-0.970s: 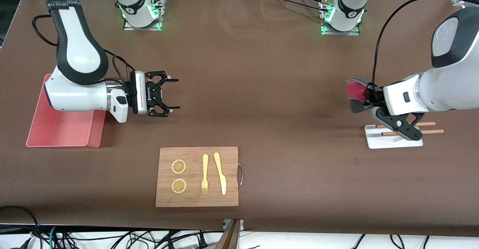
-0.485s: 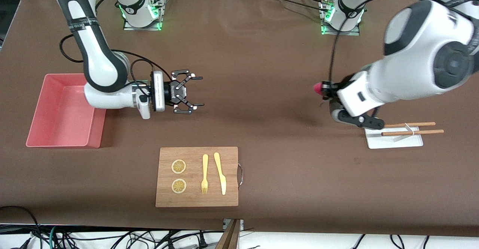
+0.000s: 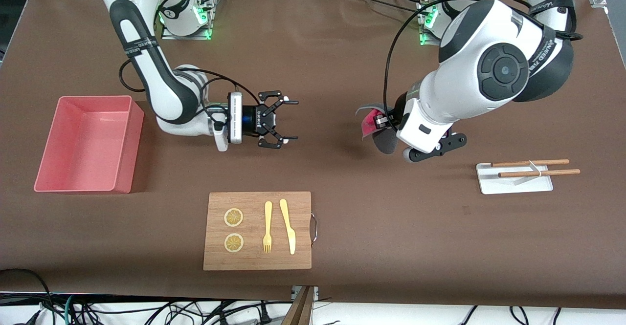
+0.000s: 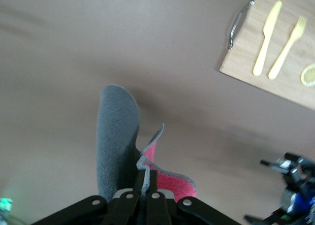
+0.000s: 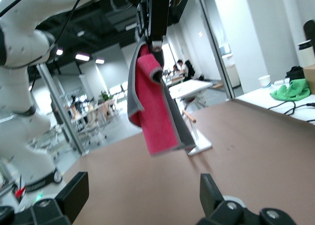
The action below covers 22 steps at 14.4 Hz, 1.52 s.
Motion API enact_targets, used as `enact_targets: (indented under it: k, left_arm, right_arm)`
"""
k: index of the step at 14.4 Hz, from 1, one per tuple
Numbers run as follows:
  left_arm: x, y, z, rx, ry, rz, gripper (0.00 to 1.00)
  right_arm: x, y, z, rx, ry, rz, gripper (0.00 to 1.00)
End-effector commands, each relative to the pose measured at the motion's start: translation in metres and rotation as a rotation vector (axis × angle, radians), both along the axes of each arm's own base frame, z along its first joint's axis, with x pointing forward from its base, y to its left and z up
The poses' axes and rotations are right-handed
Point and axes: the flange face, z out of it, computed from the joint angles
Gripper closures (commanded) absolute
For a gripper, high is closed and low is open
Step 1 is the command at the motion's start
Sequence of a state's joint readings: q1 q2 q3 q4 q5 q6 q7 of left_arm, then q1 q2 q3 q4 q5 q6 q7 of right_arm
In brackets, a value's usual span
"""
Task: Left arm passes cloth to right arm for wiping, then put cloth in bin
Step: 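Lift the cloth with the left gripper while the right gripper approaches, then bring the cloth to the right gripper and grasp it there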
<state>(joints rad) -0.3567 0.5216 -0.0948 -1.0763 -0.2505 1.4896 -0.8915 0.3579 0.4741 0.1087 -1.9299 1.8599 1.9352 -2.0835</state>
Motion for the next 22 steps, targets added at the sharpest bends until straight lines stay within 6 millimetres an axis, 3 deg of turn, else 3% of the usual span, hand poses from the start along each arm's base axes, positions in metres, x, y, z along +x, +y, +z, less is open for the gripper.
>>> enact_targets:
  k: [1, 2, 5, 8, 15, 22]
  left_arm:
    - [-0.003, -0.008, 0.003, -0.020, 0.043, 0.115, 1.00]
    - [-0.003, -0.011, 0.001, -0.023, 0.041, 0.126, 1.00]
    - [-0.004, -0.052, -0.010, -0.064, -0.034, 0.106, 1.00]
    - [-0.006, -0.070, -0.017, -0.079, -0.052, 0.097, 1.00]
    - [-0.008, -0.073, -0.017, -0.079, -0.055, 0.090, 1.00]
    - [-0.007, -0.071, -0.018, -0.078, -0.056, 0.089, 1.00]
  right_arm:
    - [-0.002, 0.036, -0.003, 0.027, 0.003, -0.055, 0.00]
    - [-0.004, 0.047, -0.001, 0.039, 0.005, -0.062, 0.00]
    - [-0.009, 0.082, 0.018, 0.071, 0.009, -0.111, 0.00]
    - [-0.008, 0.107, 0.042, 0.106, 0.000, -0.146, 0.00]
    - [-0.003, 0.103, 0.039, 0.098, -0.034, -0.146, 0.00]
    - [0.001, 0.091, 0.015, 0.054, -0.118, -0.145, 0.03]
